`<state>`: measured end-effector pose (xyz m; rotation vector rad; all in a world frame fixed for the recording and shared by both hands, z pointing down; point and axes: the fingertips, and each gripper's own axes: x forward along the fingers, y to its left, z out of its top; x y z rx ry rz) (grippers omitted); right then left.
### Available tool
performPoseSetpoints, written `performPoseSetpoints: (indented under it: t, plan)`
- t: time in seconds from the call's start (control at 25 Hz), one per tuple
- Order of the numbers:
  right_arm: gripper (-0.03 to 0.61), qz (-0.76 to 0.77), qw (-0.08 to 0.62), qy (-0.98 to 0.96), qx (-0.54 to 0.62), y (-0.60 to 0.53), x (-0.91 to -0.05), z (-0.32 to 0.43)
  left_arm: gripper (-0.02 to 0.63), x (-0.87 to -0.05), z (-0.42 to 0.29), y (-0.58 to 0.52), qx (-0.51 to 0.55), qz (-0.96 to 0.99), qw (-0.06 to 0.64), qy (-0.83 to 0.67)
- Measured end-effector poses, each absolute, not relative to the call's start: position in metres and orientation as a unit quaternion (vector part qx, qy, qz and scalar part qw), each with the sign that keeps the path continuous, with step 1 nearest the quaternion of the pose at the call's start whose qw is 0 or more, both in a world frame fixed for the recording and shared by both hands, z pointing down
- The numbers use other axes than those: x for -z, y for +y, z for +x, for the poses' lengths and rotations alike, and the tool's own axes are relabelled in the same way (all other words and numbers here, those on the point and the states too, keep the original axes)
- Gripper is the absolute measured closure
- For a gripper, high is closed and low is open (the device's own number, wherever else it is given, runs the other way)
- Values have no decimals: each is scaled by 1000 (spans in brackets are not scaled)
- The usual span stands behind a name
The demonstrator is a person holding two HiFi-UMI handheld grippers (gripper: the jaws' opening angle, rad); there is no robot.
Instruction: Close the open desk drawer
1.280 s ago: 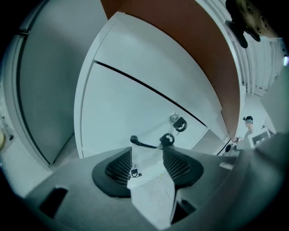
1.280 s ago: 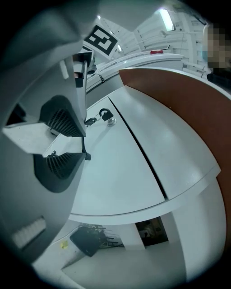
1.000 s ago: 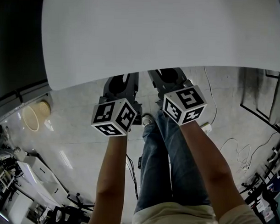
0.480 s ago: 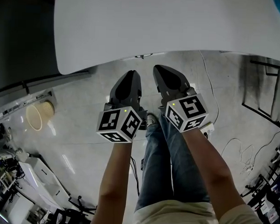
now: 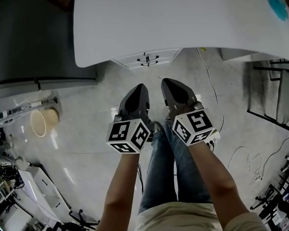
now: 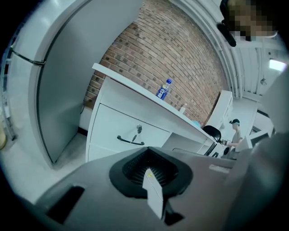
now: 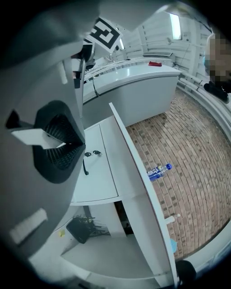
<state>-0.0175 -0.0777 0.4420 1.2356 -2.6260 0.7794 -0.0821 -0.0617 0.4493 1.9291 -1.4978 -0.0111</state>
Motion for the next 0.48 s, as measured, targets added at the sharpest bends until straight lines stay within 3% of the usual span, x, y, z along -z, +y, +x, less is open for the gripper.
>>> performPoseSetpoints:
  t: [0.48]
  plan:
    - [577, 407, 48, -875, -259, -44, -377, -8, 617, -393, -67, -25, 12, 748, 344, -567]
